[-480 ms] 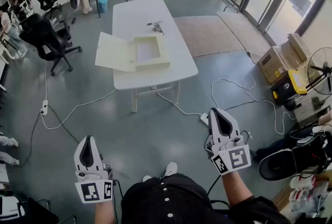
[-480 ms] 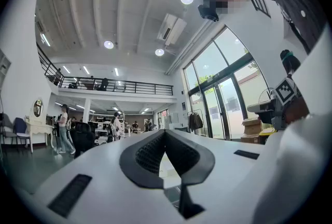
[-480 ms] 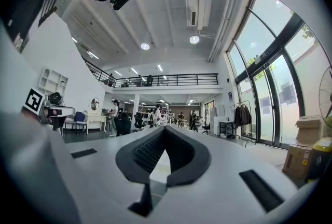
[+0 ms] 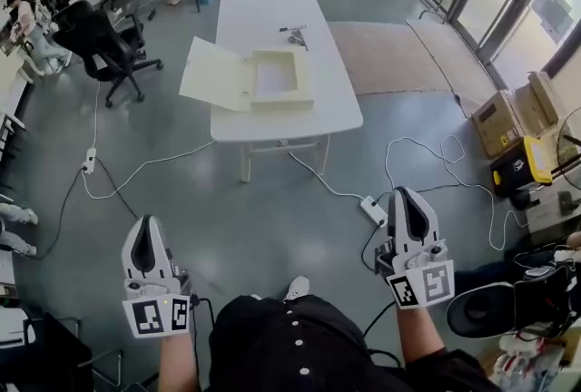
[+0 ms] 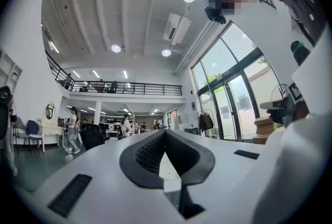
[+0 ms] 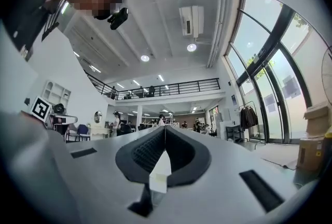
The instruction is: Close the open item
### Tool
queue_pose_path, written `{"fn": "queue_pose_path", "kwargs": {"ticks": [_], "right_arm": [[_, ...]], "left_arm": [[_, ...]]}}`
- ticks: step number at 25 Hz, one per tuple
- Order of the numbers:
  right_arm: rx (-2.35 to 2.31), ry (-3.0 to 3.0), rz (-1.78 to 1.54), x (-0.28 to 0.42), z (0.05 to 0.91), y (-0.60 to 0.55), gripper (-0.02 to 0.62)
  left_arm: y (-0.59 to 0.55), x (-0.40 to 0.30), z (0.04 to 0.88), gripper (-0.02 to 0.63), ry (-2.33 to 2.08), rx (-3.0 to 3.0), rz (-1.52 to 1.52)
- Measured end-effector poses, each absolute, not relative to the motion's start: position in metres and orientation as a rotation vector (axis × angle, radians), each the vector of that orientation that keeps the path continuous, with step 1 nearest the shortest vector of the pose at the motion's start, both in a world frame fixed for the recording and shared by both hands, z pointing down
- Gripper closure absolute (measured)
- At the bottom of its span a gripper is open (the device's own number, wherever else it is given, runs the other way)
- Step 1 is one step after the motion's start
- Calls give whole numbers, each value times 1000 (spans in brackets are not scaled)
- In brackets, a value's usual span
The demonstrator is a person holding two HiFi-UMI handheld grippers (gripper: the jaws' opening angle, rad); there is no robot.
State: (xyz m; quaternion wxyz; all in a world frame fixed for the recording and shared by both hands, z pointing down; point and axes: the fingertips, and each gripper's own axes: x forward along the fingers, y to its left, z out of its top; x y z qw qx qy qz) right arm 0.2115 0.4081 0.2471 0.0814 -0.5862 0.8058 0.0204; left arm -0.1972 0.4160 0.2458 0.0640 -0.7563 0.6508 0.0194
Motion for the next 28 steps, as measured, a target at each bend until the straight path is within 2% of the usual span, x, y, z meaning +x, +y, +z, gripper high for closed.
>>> {"fn": "queue_pose_path", "kwargs": {"ticks": [6, 16, 17, 19, 23, 28], "right_arm": [[-1759, 2442, 18, 228, 260, 390, 566], [-1702, 2490, -36, 212, 273, 357, 552], [-1697, 2497, -48, 210, 274, 352, 523], [-1700, 2502, -62, 204, 276, 338, 420], [-1710, 2483, -48, 194, 272, 310, 337], [-1712, 2489, -47, 178, 270, 272, 325]], "left_arm": [[413, -206, 232, 589, 2035, -2193, 70], [390, -207, 244, 589, 2037, -2210, 55], [384, -209, 245, 589, 2033, -2215, 58], [370, -211, 246, 589, 2020, -2225, 66], [340, -215, 248, 589, 1997, -2246, 64], [301, -226, 251, 589, 1976, -2268, 57]]}}
